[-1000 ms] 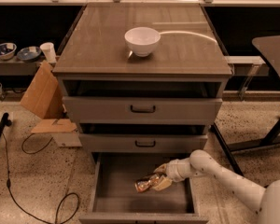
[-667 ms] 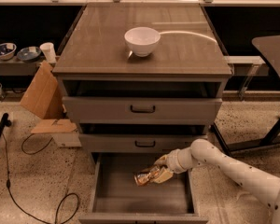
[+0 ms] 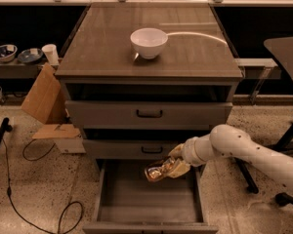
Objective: Pick orange can from bottom drawer and place on counter
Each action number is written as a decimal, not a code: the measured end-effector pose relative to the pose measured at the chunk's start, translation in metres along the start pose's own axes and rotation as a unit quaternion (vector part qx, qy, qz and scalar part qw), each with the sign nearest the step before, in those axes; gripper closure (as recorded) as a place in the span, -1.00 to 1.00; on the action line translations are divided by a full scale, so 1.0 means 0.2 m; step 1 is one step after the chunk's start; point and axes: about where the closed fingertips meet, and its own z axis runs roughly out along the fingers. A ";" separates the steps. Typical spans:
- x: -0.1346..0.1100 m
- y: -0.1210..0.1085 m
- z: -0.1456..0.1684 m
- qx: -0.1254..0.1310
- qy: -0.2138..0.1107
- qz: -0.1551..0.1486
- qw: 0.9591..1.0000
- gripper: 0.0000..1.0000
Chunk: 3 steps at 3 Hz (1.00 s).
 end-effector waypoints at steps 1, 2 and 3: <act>-0.18 -0.01 -0.31 0.017 0.016 -0.004 1.000 1.00; -0.35 -0.03 -0.53 0.033 0.031 -0.005 0.999 1.00; -0.48 -0.05 -0.64 0.042 0.043 -0.005 0.998 1.00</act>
Offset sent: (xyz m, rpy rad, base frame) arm -0.0131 -0.0130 0.1967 -0.1118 -0.0668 -0.0799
